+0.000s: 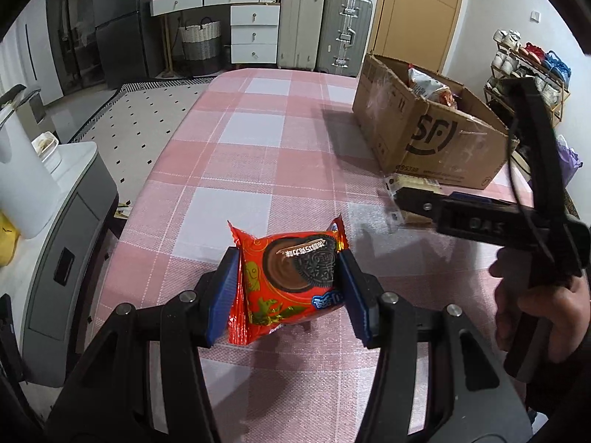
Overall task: Organize snacks
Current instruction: 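Grasp the clear cracker pack with the right tool while the left holds the cookie pack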
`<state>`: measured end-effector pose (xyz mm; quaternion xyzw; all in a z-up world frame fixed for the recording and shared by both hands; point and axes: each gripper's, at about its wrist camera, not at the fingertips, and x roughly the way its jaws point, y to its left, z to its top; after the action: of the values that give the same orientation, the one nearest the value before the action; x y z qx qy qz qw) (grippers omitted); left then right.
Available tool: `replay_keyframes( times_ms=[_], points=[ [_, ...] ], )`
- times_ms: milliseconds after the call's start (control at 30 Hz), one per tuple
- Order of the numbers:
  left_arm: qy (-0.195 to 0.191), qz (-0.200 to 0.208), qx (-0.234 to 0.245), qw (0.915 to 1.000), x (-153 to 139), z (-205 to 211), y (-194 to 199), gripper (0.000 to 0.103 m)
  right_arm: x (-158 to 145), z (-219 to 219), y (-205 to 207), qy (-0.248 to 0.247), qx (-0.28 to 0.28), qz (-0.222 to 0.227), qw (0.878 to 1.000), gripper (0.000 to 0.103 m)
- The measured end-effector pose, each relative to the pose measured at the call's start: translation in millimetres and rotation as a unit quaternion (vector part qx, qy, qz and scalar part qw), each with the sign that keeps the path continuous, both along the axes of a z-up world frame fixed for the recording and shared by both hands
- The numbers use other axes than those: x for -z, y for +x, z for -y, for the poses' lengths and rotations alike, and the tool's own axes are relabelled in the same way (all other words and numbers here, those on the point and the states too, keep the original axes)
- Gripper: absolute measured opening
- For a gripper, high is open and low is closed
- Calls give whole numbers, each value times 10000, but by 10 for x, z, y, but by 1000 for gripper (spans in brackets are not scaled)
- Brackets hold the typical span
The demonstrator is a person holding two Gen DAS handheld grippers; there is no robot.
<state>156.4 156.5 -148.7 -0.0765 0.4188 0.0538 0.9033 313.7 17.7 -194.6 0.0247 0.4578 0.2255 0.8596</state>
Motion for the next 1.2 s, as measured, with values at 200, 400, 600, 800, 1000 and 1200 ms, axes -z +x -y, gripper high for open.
replay_keyframes(
  times_ms=[200,400,600,800,1000,1200],
  points=[
    [-68,-13,0,10000,16,-15,-5,50,66,-152,45,-221,108,54,9997,100],
    [-113,-58,-28,9999,59,-50,-13,50,115,-245,73,-198,118,88,9997,100],
    [-148,-82,-44,9998,77,-55,-4,50,179,-335,72,-449,113,152,9988,99],
    [-138,-93,-78,9998,77,-56,-19,50,232,-485,12,-909,-33,443,9949,83],
    [-123,-101,-98,9998,59,-41,-43,50,242,-471,-62,-874,-199,601,9942,73],
    [-77,-82,-97,9999,17,-2,-73,50,216,-331,-132,-533,-223,571,9967,72]
  ],
)
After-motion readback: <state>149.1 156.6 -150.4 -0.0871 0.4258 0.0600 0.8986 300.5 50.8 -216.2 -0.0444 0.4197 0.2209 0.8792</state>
